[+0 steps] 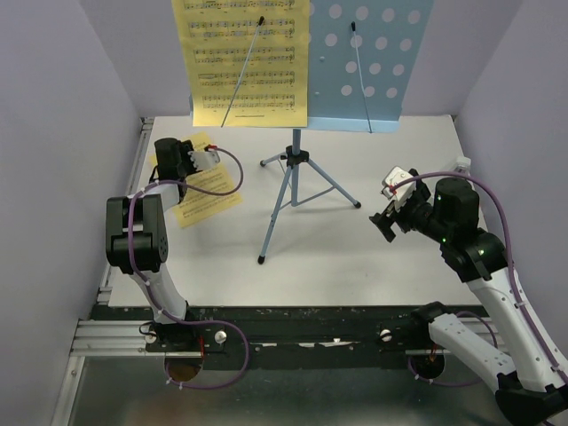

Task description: Pack up the instrument practice props

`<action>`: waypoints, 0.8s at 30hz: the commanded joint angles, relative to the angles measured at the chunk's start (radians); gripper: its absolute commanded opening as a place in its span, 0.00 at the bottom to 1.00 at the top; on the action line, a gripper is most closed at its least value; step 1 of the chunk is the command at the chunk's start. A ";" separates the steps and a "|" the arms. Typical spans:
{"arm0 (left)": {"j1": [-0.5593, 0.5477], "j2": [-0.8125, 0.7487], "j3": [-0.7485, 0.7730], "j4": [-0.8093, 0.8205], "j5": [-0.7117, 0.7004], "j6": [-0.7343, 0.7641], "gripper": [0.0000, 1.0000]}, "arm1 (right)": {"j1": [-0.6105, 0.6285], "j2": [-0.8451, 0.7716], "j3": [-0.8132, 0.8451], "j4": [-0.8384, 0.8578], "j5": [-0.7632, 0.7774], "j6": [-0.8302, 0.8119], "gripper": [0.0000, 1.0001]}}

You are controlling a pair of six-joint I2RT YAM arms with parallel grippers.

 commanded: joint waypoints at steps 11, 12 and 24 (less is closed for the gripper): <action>-0.033 -0.127 0.284 -0.783 0.264 -1.038 0.55 | -0.001 -0.024 -0.025 0.008 -0.010 0.003 1.00; -0.034 -0.112 0.293 -0.806 0.279 -1.066 0.54 | 0.001 -0.025 -0.028 0.009 -0.015 0.003 1.00; -0.036 0.074 0.365 -0.961 0.329 -1.183 0.52 | -0.001 -0.030 -0.047 0.027 -0.020 0.007 1.00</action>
